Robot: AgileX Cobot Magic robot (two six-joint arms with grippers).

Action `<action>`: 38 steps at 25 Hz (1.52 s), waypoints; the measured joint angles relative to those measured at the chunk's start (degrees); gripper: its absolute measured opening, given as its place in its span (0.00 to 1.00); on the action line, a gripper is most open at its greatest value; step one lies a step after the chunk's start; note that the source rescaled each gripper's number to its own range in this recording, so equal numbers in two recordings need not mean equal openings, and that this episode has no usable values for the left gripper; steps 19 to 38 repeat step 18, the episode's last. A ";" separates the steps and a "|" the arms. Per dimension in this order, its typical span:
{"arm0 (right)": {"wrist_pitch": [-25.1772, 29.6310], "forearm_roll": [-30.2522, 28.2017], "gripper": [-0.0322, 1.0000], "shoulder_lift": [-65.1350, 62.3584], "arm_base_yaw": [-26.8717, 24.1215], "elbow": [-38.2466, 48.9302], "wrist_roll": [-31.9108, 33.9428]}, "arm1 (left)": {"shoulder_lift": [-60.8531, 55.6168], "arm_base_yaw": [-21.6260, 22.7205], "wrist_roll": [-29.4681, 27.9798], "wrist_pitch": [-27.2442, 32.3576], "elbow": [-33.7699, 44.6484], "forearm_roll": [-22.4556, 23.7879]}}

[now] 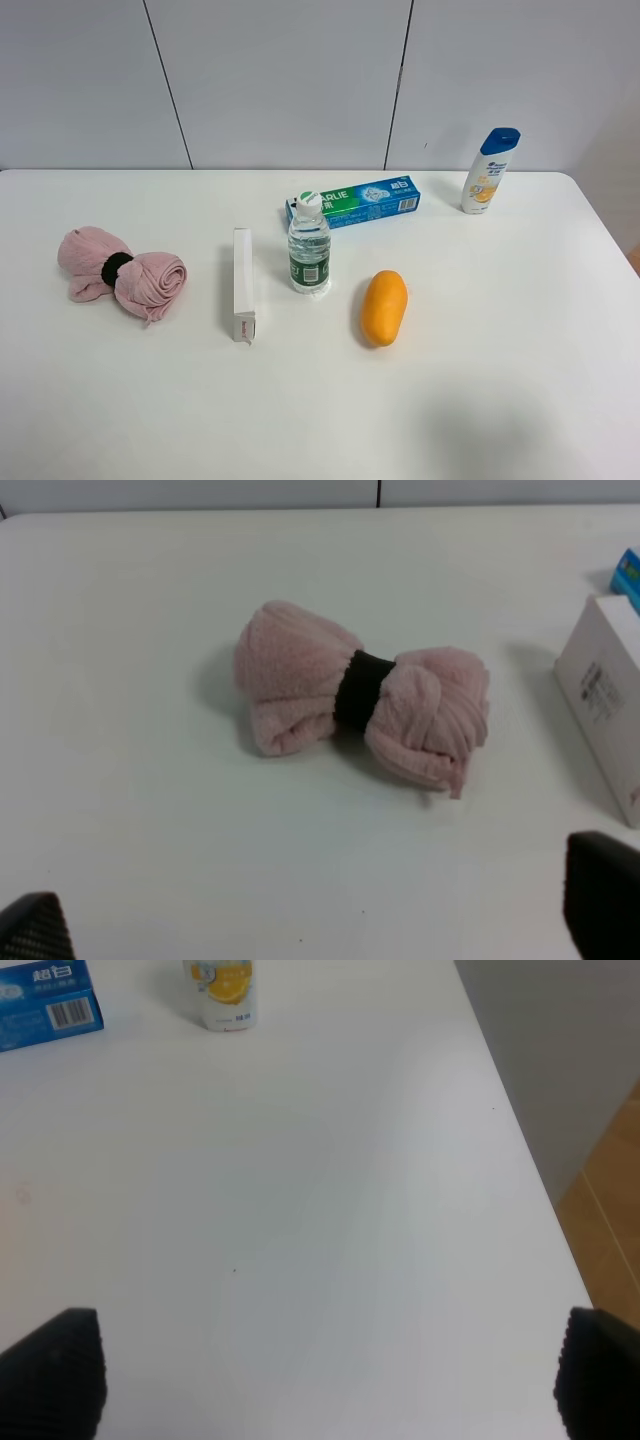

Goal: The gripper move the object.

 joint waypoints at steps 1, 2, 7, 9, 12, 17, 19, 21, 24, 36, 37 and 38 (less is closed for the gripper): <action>0.00 0.00 0.82 0.00 0.00 0.00 0.00 | 0.00 0.00 0.00 0.00 0.00 0.00; 0.00 0.00 0.82 0.00 0.00 0.00 0.00 | 0.00 0.00 0.00 0.00 0.00 0.00; 0.00 0.00 0.82 0.00 0.00 0.00 0.00 | 0.00 0.00 0.00 0.00 0.00 0.00; 0.00 0.00 0.82 0.00 0.00 0.00 0.00 | 0.00 0.00 0.00 0.00 0.00 0.00; 0.00 0.00 0.82 0.00 0.00 0.00 0.00 | 0.00 0.00 0.00 0.00 0.00 0.00; 0.00 0.00 0.82 0.00 0.00 0.00 0.00 | 0.00 0.00 0.00 0.00 0.00 0.00; 0.00 0.00 0.82 0.00 0.00 0.00 0.00 | 0.00 0.00 0.00 0.00 0.00 0.00; 0.00 0.00 0.82 0.00 0.00 0.00 0.00 | 0.00 0.00 0.00 0.00 0.00 0.00; 0.00 0.00 0.82 0.00 0.00 0.00 0.00 | 0.00 0.00 0.00 0.00 0.00 0.00; 0.00 0.00 0.82 0.00 0.00 0.00 0.00 | 0.00 0.00 0.00 0.00 0.00 0.00; 0.00 0.00 0.82 0.00 0.00 0.00 0.00 | 0.00 0.00 0.00 0.00 0.00 0.00; 0.00 0.00 0.82 0.00 0.00 0.00 0.00 | 0.00 0.00 0.00 0.00 0.00 0.00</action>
